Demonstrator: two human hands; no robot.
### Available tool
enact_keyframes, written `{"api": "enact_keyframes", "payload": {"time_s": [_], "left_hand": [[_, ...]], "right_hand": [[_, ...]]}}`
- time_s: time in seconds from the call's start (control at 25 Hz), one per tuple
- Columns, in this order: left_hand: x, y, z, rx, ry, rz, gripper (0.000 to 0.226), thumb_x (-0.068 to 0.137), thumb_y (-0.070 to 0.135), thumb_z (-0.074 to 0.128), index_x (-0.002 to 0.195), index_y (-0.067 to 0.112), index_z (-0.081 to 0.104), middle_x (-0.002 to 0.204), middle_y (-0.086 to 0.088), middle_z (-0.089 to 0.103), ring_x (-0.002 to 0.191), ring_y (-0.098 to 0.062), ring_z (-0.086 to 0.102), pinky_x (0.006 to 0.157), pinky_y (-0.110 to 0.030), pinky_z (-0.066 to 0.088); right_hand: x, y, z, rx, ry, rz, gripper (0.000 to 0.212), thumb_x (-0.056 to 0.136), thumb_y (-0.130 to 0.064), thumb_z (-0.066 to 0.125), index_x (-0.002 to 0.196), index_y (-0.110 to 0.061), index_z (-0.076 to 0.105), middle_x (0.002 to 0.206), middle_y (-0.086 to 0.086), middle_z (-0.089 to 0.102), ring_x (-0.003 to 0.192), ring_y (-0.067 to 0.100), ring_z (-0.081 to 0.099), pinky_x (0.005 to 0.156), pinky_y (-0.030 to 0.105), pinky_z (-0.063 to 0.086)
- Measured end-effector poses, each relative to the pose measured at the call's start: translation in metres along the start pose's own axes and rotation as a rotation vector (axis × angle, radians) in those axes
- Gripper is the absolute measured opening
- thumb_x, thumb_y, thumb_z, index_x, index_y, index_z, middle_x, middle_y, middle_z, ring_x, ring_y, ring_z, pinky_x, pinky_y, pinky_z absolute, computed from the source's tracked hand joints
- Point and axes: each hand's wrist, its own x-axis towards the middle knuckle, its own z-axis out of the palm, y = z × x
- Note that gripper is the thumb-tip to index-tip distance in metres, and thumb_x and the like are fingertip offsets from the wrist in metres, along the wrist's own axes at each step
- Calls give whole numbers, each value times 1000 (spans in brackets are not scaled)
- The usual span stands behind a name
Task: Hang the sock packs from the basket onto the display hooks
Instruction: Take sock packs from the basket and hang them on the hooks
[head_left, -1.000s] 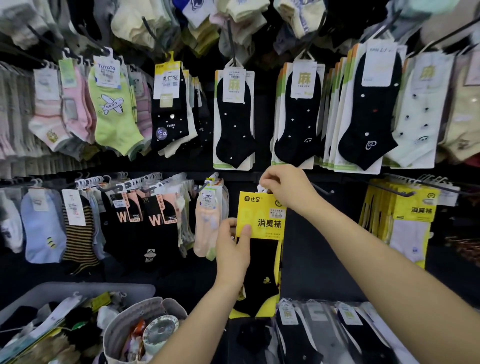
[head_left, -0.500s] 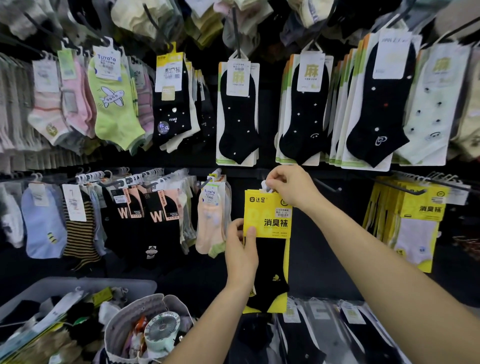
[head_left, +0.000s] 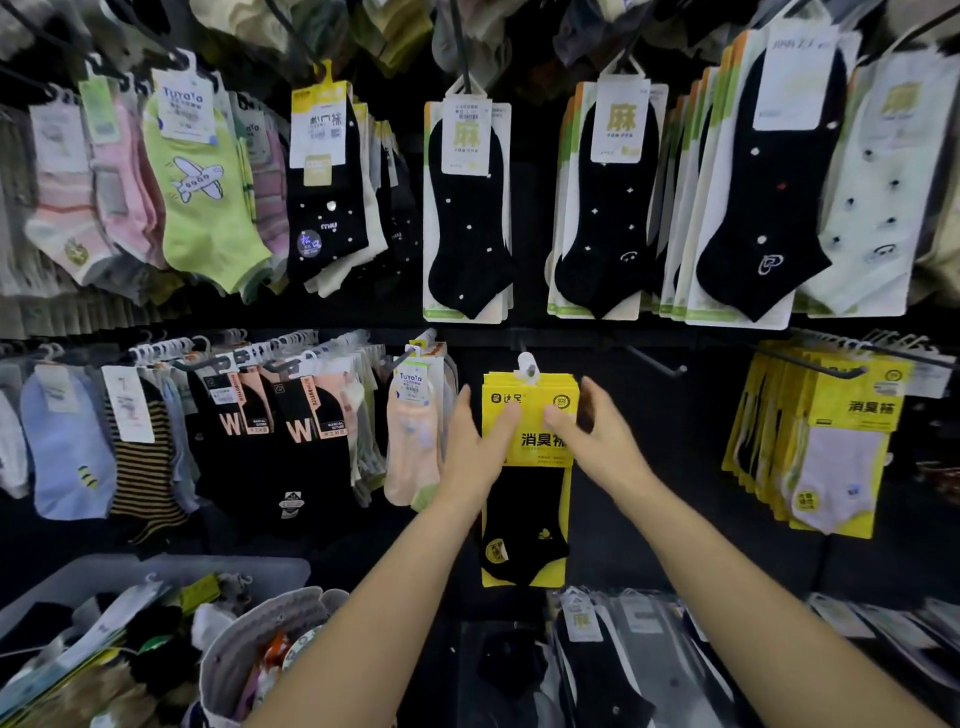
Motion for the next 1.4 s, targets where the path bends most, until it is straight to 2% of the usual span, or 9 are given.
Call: {"api": "enact_keyframes", "payload": {"time_s": [0.24,0.4,0.52,0.6,0.72,0.88,1.08,1.24,1.4], "left_hand": [[21,-6,9,-155,-104,47,16,91,28,57,104,37,57,90,18,71,91,-3,66,88,-33,52],[22,-14,10,-118,-118,124,20,92,24,56,111,32,55,91,20,70,87,8,64,79,-16,52],[6,-28,6,-37,-166,125,35,91,24,57,125,17,51,110,10,65,98,5,61,88,-18,50],[-12,-48,-1,-19,-203,82,34,89,25,59,122,26,50,113,12,64,101,5,61,89,-20,51],[-59,-93,-16,-29,-235,-67,62,83,30,66,137,25,36,133,5,53,121,-6,52,97,-24,46],[-145,-160,-37,117,-228,-380,93,81,40,67,150,21,9,154,5,21,133,-3,21,104,-20,24],[-252,-231,-55,225,-285,-620,77,86,26,65,147,9,22,150,-8,30,138,-22,30,100,-24,33],[-314,-284,-78,307,-81,-747,45,87,6,61,126,-10,46,120,-22,56,117,-30,53,88,-24,44],[-339,-325,-97,453,-175,-862,20,92,16,56,104,2,61,106,-17,65,95,-28,61,86,-36,46]], "right_hand": [[11,11,15,326,-176,-33,56,89,-28,60,138,-21,34,111,-7,65,102,6,63,81,22,51],[16,22,19,269,-143,-41,66,87,-29,63,142,-21,28,117,-7,61,108,6,58,88,21,47],[2,35,19,202,-156,-15,60,86,-29,64,139,-22,36,121,-7,60,111,7,56,88,20,44],[-17,52,19,170,-189,22,57,87,-28,63,138,-23,38,127,-6,56,113,6,53,88,19,45],[-65,94,22,125,-219,140,71,88,-27,62,147,-13,25,149,2,36,135,16,37,110,36,36],[-157,152,37,139,-272,355,68,89,-26,60,146,-14,25,151,4,32,138,18,32,110,31,31],[-274,207,79,80,-420,608,54,89,-19,61,137,-5,39,141,15,44,130,26,43,104,32,39],[-346,240,111,-68,-558,714,50,89,-20,62,132,-1,45,133,17,52,123,27,51,104,35,40],[-383,258,144,-108,-629,796,52,90,-26,61,133,-3,44,132,14,53,120,24,52,98,32,41]]}}
